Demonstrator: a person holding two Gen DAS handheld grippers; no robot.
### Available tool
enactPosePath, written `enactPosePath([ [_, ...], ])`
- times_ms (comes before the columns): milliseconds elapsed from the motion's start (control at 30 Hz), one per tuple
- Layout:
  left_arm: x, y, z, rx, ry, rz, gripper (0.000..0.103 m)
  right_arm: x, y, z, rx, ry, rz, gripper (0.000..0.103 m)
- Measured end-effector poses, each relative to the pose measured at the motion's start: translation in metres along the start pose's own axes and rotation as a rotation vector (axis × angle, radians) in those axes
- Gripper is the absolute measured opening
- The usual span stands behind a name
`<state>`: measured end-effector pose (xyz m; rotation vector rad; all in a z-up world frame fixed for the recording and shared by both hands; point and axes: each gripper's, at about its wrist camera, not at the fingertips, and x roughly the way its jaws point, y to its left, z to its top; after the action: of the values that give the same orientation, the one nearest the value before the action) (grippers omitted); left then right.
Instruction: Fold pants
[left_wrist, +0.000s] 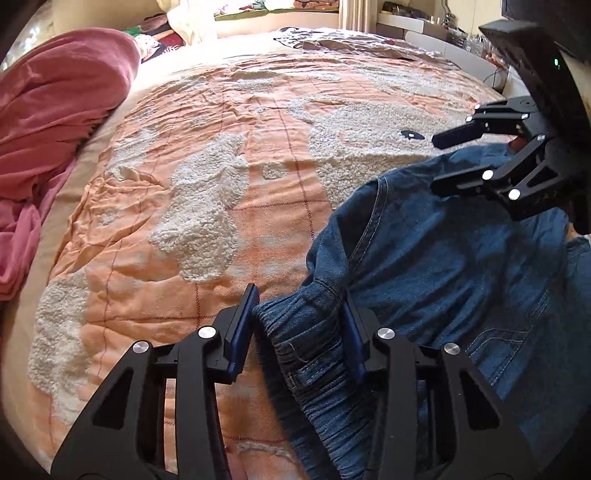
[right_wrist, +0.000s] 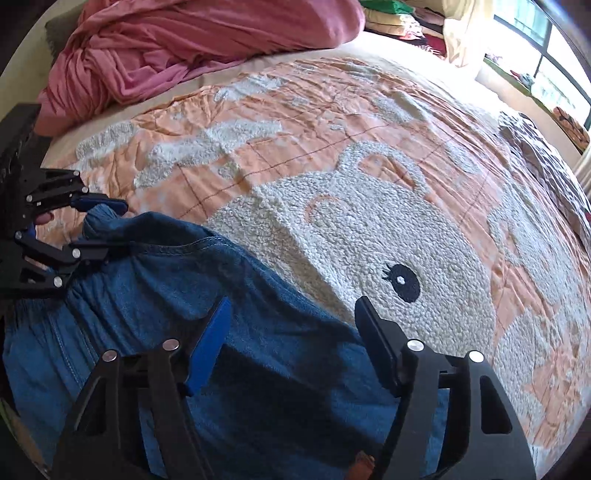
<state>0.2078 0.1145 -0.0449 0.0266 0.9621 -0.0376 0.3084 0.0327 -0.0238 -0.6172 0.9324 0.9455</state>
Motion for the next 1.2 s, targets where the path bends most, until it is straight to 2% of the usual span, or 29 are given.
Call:
enactPosePath([
  [67, -0.003, 0.008, 0.001, -0.036, -0.018, -0.025, 0.031, 0.008, 0.006, 0.004, -0.059, 0.027, 0.004, 0.058],
  [100, -0.003, 0.012, 0.001, -0.055, -0.023, -0.042, 0.031, 0.013, 0.007, 0.006, -0.075, 0.044, 0.001, 0.042],
  [133, -0.003, 0.013, 0.001, -0.062, -0.026, -0.052, 0.030, 0.017, 0.008, 0.008, -0.075, 0.055, 0.018, 0.014],
  [200, -0.004, 0.014, 0.002, -0.066, -0.039, -0.051, 0.030, 0.018, 0.014, 0.009, -0.078, 0.052, 0.005, 0.007],
  [300, -0.009, 0.016, 0.003, -0.068, -0.060, -0.061, 0.030, 0.008, 0.022, 0.006, -0.073, 0.034, -0.045, 0.005],
  [433, -0.035, 0.017, 0.000, -0.018, -0.142, -0.083, 0.031, -0.041, 0.030, -0.007, -0.010, -0.090, -0.074, 0.005],
  [600, -0.086, -0.005, -0.013, 0.170, -0.258, -0.069, 0.031, -0.117, 0.065, -0.048, 0.007, -0.234, -0.076, 0.005],
  [700, -0.116, -0.026, -0.033, 0.298, -0.320, -0.096, 0.031, -0.152, 0.089, -0.080, 0.025, -0.281, -0.066, 0.005],
  [767, -0.133, -0.044, -0.052, 0.423, -0.345, -0.096, 0.032, -0.167, 0.109, -0.102, 0.035, -0.299, -0.039, 0.005],
  [867, -0.139, -0.059, -0.084, 0.565, -0.311, -0.074, 0.032, -0.175, 0.142, -0.135, 0.017, -0.295, 0.005, 0.005],
  [933, -0.138, -0.063, -0.105, 0.622, -0.264, -0.067, 0.032, -0.171, 0.167, -0.153, 0.001, -0.271, 0.034, 0.005],
  [1067, -0.142, -0.064, -0.136, 0.625, -0.224, -0.095, 0.033, -0.151, 0.210, -0.180, -0.028, -0.208, 0.068, 0.005],
  [1200, -0.146, -0.065, -0.154, 0.582, -0.214, -0.106, 0.034, -0.141, 0.230, -0.196, 0.041, -0.214, 0.123, 0.005],
])
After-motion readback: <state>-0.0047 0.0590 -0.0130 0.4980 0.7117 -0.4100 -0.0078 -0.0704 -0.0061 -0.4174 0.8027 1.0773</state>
